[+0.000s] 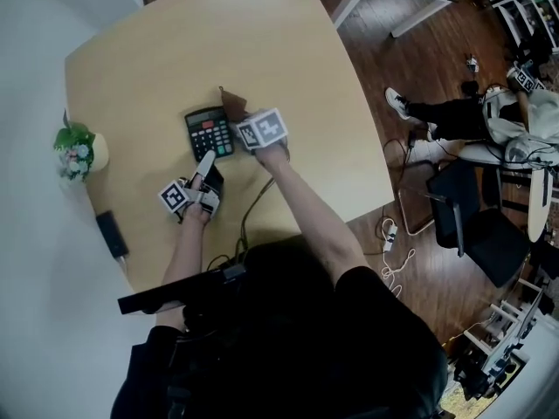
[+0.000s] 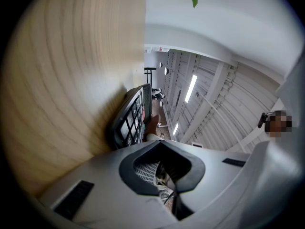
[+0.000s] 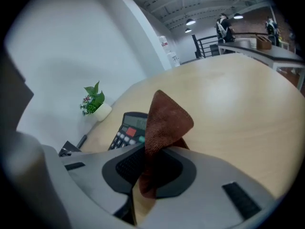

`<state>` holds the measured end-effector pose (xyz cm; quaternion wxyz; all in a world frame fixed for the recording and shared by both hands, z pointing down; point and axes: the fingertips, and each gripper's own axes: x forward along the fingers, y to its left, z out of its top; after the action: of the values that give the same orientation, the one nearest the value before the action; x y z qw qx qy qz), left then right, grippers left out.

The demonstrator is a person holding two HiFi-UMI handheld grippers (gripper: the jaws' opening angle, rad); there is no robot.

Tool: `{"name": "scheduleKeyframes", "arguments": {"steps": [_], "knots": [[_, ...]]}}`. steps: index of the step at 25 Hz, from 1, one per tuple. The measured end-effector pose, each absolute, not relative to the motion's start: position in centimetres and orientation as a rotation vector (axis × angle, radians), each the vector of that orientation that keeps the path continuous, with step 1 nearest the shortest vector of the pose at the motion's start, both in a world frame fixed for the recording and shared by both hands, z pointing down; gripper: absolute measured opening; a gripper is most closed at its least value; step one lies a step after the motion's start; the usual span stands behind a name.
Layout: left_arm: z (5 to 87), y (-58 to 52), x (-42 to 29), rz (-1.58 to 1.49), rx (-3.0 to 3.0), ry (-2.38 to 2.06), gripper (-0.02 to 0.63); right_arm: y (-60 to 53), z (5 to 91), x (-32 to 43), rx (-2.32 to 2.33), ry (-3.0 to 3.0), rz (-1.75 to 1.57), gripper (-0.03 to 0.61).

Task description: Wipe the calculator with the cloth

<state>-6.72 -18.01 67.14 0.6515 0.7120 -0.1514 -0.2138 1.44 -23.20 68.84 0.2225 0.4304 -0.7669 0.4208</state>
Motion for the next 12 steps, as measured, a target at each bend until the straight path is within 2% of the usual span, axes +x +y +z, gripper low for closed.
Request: {"name": "scheduleKeyframes", "arguments": {"steps": [6,10,12], "knots": [[67.1,-18.1,-6.8,-0.492,1.607,-0.345,0.008,-13.3,69.1,-2.4,1.201,-2.079,1.471,0.054],[67.1,-18.2,-6.8,-0.492,1.609,-0.339,0.008,-7.4,68.9,-6.6,1.024,-2.073,1.745,0.054],[67.0,-18.2,-6.7,-0.494,1.607,-0.333,0.009,-6.8,68.1,-6.3,0.998,-2.08,1.805,0.054]]}}
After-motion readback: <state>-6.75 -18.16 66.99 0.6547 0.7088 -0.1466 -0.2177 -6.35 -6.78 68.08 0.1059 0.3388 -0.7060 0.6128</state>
